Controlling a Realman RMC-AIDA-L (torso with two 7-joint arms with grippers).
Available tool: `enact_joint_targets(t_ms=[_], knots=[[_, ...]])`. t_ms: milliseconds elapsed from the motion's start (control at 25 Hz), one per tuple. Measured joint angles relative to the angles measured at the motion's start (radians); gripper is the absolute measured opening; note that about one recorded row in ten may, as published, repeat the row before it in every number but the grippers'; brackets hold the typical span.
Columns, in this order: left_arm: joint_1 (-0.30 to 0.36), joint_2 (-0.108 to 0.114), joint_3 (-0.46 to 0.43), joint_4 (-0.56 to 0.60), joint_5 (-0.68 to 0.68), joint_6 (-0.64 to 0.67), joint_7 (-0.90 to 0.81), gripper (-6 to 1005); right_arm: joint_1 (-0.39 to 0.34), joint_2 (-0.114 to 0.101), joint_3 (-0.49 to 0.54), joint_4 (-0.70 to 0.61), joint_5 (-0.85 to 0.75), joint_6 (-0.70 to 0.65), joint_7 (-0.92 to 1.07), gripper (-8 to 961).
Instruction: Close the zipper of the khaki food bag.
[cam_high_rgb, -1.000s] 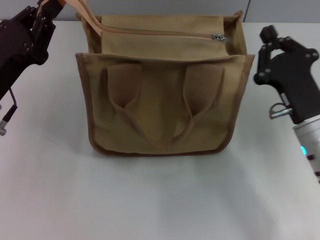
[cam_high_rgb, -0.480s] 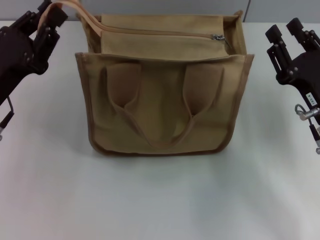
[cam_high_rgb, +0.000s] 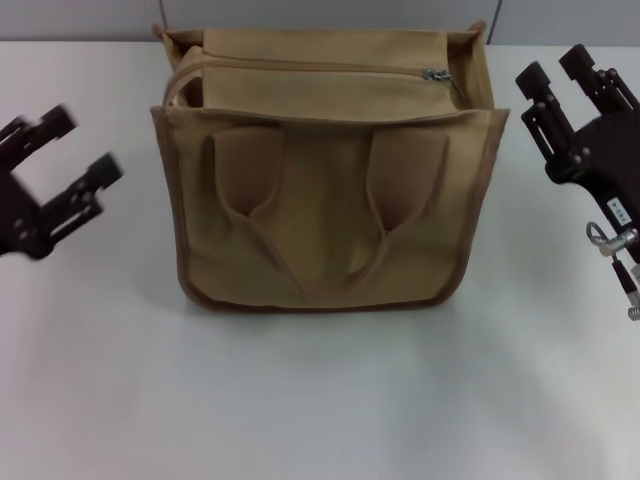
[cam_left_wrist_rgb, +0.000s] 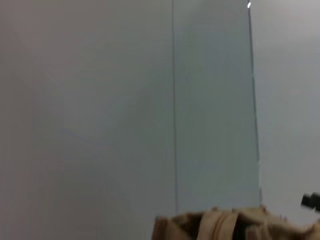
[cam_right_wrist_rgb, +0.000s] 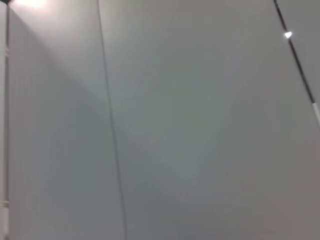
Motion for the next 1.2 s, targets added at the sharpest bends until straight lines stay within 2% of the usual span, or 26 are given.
enact_joint_targets(t_ms=[120,240,280,320,440,480,520,560,640,680,840,880,920,1000,1080,1200], knots=[[0.031,0.007,0.000,0.002,0.000,0.011,0.002,555,0.001,0.000,-0.028,-0.034,0.000,-0.034,0.058,538],[0.068,0.012,0.010,-0.005,0.021,0.036,0.003,623,0.007,-0.002,-0.090,-0.129,0.000,-0.114,0.194,540],[0.088,0.012,0.014,-0.006,0.074,0.065,0.009,781,0.011,-0.002,-0.141,-0.212,-0.001,-0.172,0.292,540],[0.088,0.012,0.014,-0.006,0.074,0.065,0.009,780,0.011,-0.002,-0.141,-0.212,-0.001,-0.172,0.292,563],[0.103,0.008,0.015,-0.009,0.180,0.105,0.032,778,0.014,-0.002,-0.223,-0.327,0.000,-0.253,0.404,632],[0.108,0.005,0.015,-0.011,0.248,0.122,0.054,777,0.014,-0.002,-0.307,-0.406,-0.001,-0.301,0.454,655],[0.110,0.001,0.015,-0.011,0.288,0.128,0.070,776,0.014,-0.002,-0.307,-0.406,-0.001,-0.301,0.454,666],[0.110,0.001,0.015,-0.011,0.288,0.128,0.070,776,0.014,-0.002,-0.358,-0.447,0.000,-0.319,0.478,678],[0.109,-0.004,0.016,-0.011,0.362,0.130,0.105,776,0.013,-0.002,-0.434,-0.492,-0.001,-0.334,0.502,700],[0.103,-0.007,0.025,-0.013,0.429,0.130,0.136,776,0.010,-0.001,-0.503,-0.515,-0.001,-0.346,0.506,711],[0.082,-0.007,0.056,-0.031,0.492,0.128,0.157,776,0.006,-0.001,-0.573,-0.525,-0.001,-0.352,0.506,757],[0.065,-0.007,0.074,-0.045,0.510,0.123,0.158,776,0.004,-0.001,-0.628,-0.528,-0.001,-0.352,0.503,768],[0.065,-0.007,0.074,-0.045,0.510,0.123,0.158,776,0.004,-0.001,-0.628,-0.528,-0.001,-0.352,0.503,768],[0.054,-0.008,0.087,-0.049,0.530,0.120,0.159,776,0.003,-0.002,-0.693,-0.536,-0.001,-0.352,0.490,768],[0.038,-0.009,0.095,-0.049,0.553,0.118,0.160,776,-0.002,-0.002,-0.794,-0.556,-0.001,-0.348,0.471,768],[0.032,-0.009,0.097,-0.049,0.554,0.117,0.160,776,-0.006,-0.001,-0.840,-0.562,-0.001,-0.343,0.469,768]])
